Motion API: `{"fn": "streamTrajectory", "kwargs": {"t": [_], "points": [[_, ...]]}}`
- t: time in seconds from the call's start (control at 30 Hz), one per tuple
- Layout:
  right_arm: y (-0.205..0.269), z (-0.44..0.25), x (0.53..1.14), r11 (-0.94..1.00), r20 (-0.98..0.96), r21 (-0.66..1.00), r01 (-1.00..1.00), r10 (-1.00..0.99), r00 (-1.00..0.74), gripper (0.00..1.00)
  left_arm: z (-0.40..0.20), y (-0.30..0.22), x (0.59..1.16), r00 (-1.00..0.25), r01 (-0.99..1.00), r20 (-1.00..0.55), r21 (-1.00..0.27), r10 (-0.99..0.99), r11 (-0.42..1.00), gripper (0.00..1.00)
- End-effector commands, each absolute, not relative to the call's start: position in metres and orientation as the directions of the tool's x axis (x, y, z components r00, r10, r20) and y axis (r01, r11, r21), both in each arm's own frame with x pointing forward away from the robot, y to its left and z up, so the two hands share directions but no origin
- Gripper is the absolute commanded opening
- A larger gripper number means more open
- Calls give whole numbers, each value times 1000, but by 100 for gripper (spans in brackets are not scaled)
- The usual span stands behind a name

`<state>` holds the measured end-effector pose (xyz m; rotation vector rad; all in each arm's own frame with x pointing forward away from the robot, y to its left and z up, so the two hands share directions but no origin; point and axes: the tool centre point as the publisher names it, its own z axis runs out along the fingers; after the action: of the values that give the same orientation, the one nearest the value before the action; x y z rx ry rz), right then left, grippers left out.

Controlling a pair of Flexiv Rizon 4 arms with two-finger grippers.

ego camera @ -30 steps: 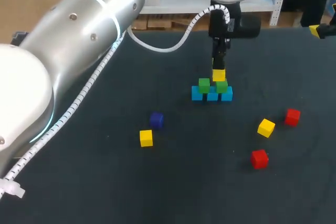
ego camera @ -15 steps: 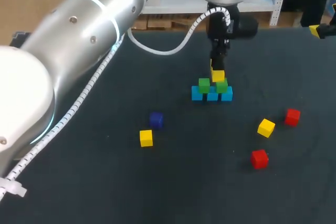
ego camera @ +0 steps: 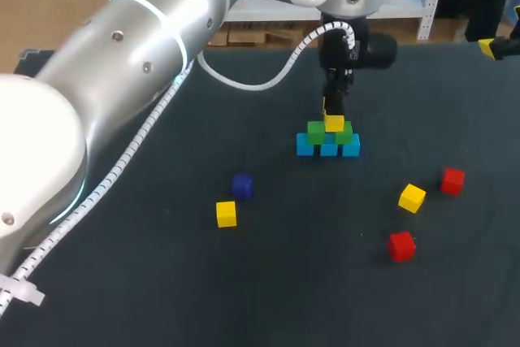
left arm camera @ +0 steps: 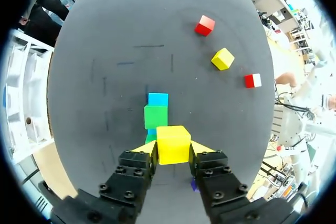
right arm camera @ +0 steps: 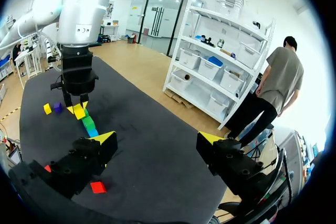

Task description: Place the blue cubes, place green cubes on the blue cubes, place the yellow cubes on the green cubes, then place the red cubes on the yellow cubes, and place purple cube on the red cubes.

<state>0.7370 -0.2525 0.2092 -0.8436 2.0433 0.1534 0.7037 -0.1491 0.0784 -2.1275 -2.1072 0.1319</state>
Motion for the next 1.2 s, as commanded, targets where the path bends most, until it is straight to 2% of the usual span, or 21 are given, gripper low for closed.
{"fn": "streamTrajectory", "kwargs": {"t": [0.03,1.2], "points": [[-254,208,740,756,-781,-197,-625,-506,-366,100,76,-151,711,15,985,49,-174,999,-7,0],[-254,208,740,756,-781,-197,-625,-506,-366,100,70,-152,727,40,981,72,-194,997,-25,0]]}}
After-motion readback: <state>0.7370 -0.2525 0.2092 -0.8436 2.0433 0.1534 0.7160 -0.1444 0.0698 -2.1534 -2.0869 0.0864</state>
